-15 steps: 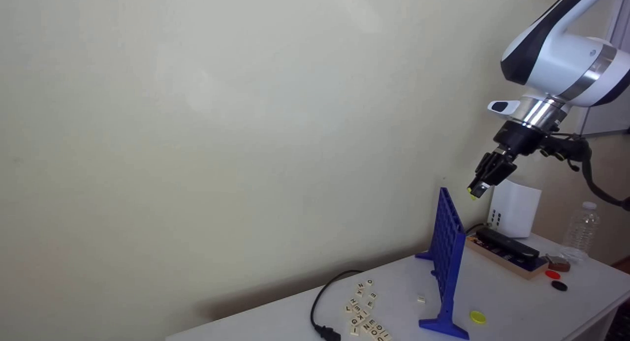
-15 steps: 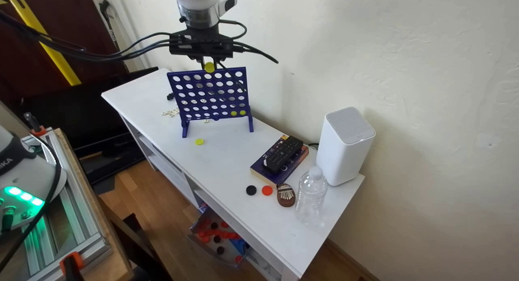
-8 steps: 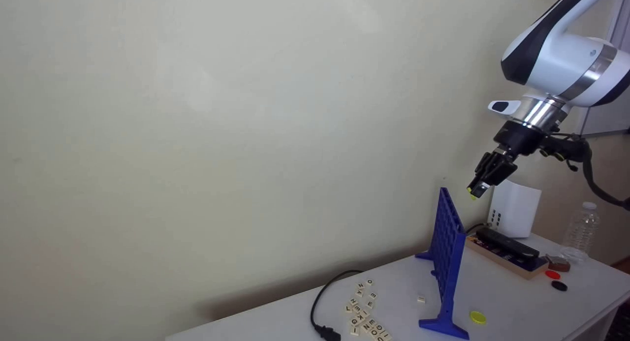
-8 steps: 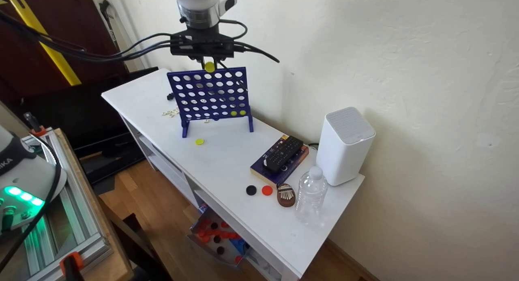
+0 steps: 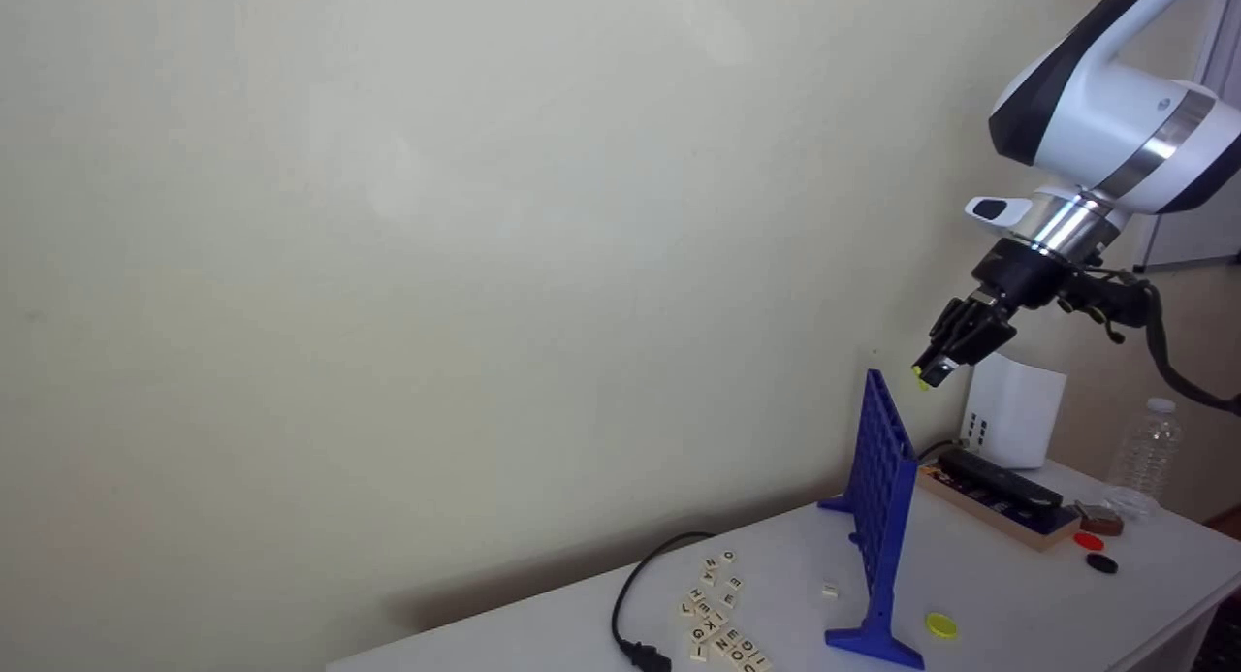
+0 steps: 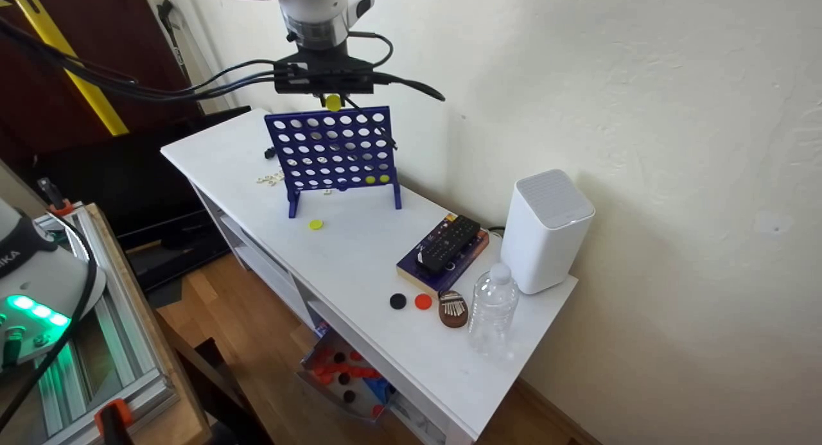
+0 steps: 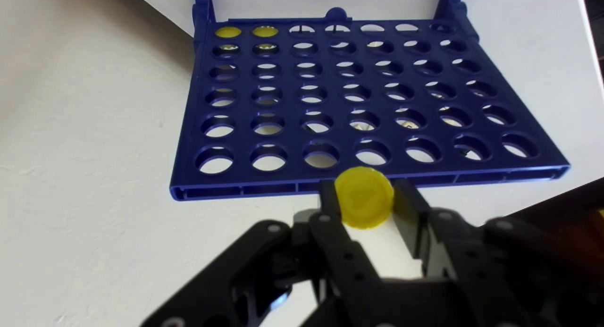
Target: Put the yellow circular object inside the blue frame
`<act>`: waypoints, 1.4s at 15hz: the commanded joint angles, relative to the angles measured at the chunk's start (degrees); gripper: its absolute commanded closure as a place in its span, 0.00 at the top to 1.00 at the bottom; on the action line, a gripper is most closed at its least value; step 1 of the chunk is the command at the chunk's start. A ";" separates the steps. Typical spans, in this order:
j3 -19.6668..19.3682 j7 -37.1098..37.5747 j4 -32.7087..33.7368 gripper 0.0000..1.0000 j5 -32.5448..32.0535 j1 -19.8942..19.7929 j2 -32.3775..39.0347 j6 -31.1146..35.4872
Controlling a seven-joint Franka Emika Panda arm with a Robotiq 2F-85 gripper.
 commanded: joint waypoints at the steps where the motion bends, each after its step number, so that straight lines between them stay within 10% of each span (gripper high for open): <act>1: -0.61 -4.75 0.49 0.09 3.95 0.73 1.25 0.11; 21: -0.89 -20.48 1.87 0.09 19.30 0.24 4.44 -3.59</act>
